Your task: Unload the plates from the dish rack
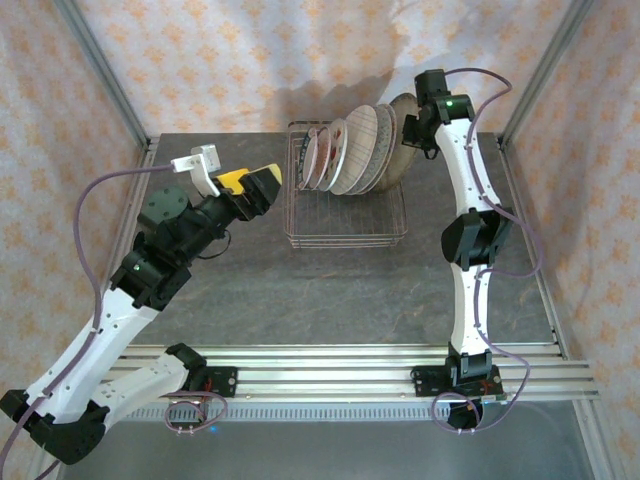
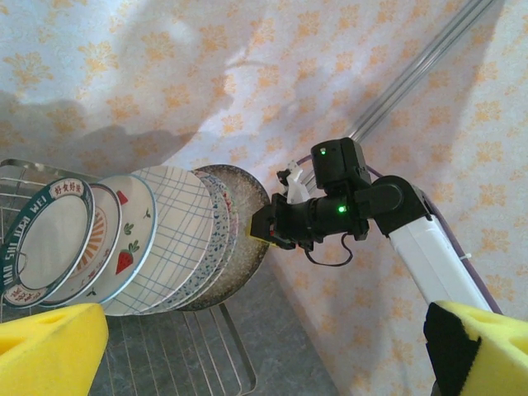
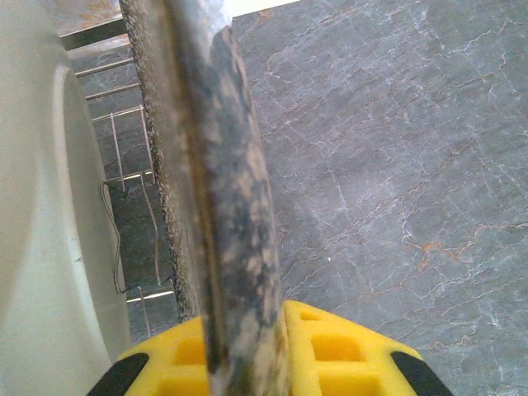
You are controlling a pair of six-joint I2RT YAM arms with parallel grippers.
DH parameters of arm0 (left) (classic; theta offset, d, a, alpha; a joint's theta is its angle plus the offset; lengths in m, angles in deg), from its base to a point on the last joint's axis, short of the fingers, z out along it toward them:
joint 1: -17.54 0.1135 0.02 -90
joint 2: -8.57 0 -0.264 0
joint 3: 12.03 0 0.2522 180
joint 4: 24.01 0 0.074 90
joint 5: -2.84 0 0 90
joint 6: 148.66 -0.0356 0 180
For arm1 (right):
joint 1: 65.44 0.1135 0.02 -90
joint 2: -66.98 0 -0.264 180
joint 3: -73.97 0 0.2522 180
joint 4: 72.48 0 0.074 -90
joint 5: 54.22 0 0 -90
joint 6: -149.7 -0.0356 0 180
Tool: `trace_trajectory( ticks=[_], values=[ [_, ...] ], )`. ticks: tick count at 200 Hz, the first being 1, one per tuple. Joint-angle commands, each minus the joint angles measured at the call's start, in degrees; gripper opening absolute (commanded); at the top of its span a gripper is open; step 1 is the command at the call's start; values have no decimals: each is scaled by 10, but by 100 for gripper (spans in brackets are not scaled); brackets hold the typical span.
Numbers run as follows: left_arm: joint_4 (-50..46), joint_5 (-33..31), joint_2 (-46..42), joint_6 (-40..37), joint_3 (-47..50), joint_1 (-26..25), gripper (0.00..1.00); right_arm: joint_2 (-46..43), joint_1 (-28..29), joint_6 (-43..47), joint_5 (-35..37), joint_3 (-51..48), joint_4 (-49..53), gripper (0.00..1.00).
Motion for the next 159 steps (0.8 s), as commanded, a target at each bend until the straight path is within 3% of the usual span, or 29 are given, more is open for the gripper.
trace_trajectory(
  ticks=[1, 59, 159],
  values=[
    [-11, -4, -9, -11, -9, -3, 99, -9, 19, -3, 29, 21, -28, 0],
    [-8, -5, -8, -10, -5, -3, 99, -51, 35, -7, 109, 30, -31, 0],
    [5, 1, -9, -1, 1, -4, 99, -121, 35, -5, 151, 53, -14, 0]
  ],
)
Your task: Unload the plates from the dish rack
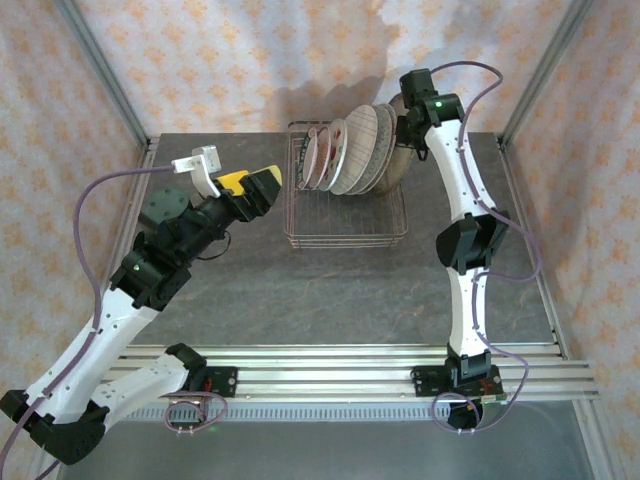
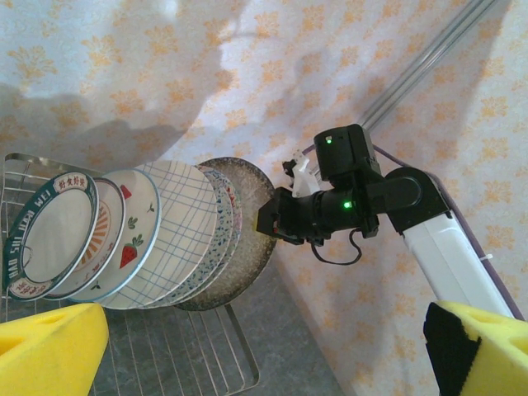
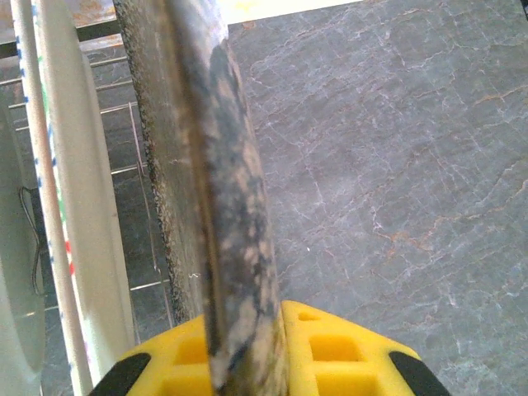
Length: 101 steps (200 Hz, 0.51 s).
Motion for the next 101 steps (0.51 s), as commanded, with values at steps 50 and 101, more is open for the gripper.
trace_trajectory(
  ticks=[50, 101],
  values=[
    [17, 1, -3, 12, 3, -3, 99, -137, -3, 6, 92, 62, -32, 0],
    [16, 6, 16, 38, -10, -3, 99, -210, -3, 5, 123, 52, -5, 0]
  ],
)
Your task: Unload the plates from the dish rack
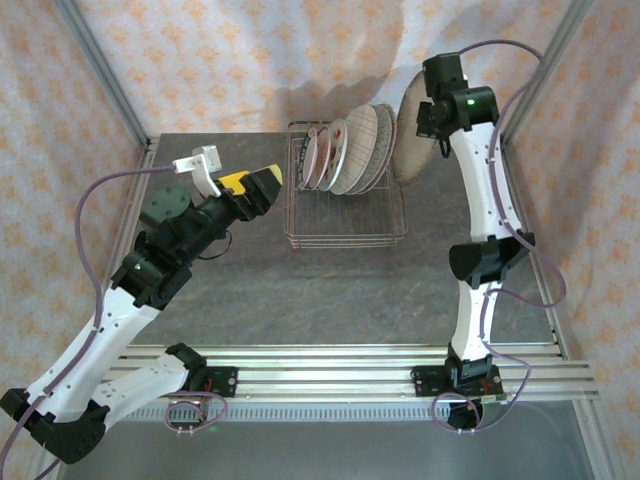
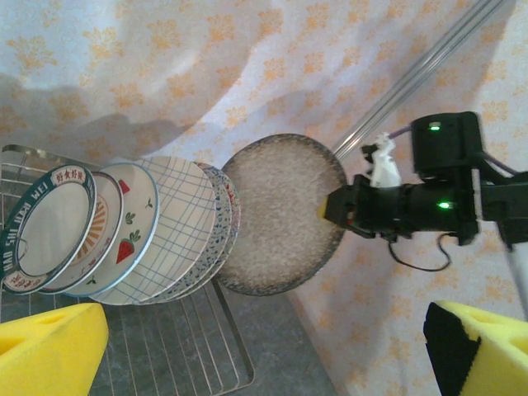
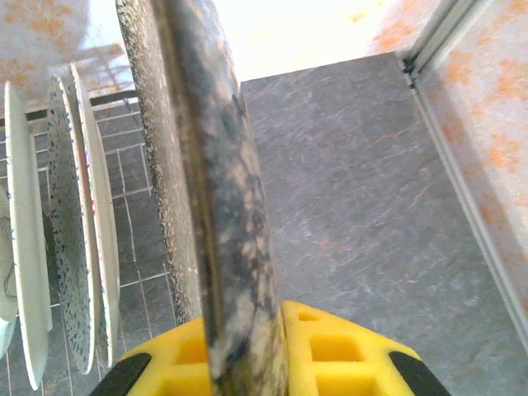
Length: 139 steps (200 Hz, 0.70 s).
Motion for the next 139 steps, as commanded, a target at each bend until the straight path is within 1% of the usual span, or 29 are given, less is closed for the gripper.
trace_trajectory(
  ticks=[1, 27, 56, 75, 94, 104, 121, 139],
  values=[
    [16, 7, 10, 22, -10, -4, 99, -99, -2, -8, 58, 36, -59, 0],
    [28, 26, 37, 65, -20, -4, 99, -143, -2, -20, 63, 30, -50, 0],
    [54, 56, 93, 149, -28, -10, 99, -184, -4, -47, 58, 28, -20, 0],
    [49, 77, 153, 196, -58, -27, 98, -209, -4, -67, 51, 22, -11, 0],
    [45, 91, 216, 235, -97, -54, 98, -228, -10, -95, 38, 20, -4, 0],
    [68, 98, 247, 257, -109, -69, 97, -235, -14, -110, 28, 20, -2, 0],
    [120, 100, 293, 308, -118, -92, 93, -245, -23, -132, 8, 21, 0, 0],
    [146, 128, 353, 351, -155, -107, 84, -250, -33, -158, -22, 22, 2, 0]
  ],
)
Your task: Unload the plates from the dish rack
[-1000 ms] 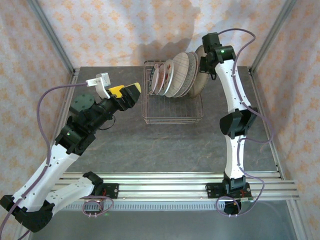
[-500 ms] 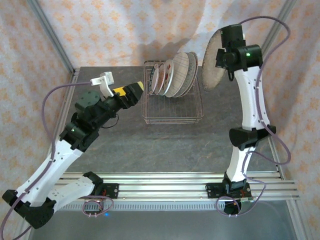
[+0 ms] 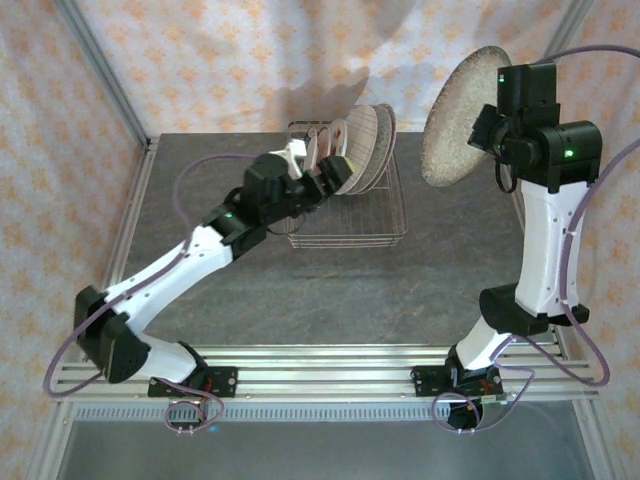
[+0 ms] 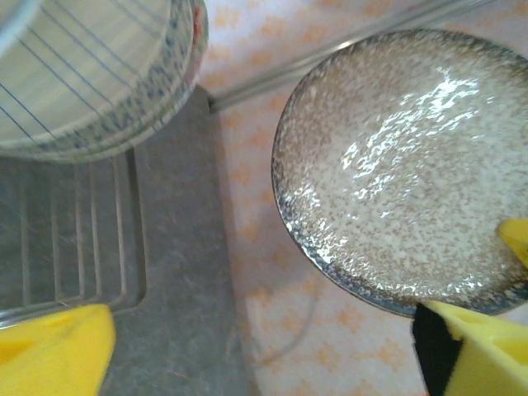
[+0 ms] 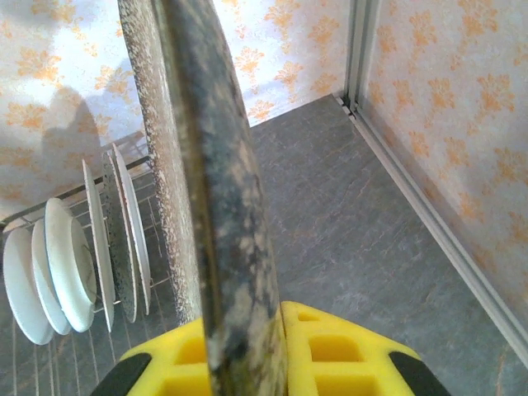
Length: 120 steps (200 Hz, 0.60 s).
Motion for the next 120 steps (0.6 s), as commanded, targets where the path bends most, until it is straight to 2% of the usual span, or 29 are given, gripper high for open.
trace_trajectory(
  ticks=[1, 37, 78, 120],
  values=[
    [72, 44, 57, 91, -52, -20, 84, -35, -13, -73, -26, 23, -101, 0],
    [136, 67, 151, 162, -113, -47, 75, -39, -32, -121, -95, 24, -109, 0],
    [254, 56, 217, 266, -133, -49, 68, -44, -51, -166, -153, 21, -121, 0],
    [280, 57, 248, 294, -171, -49, 60, -50, -72, -201, -211, 0, -145, 0]
  ],
)
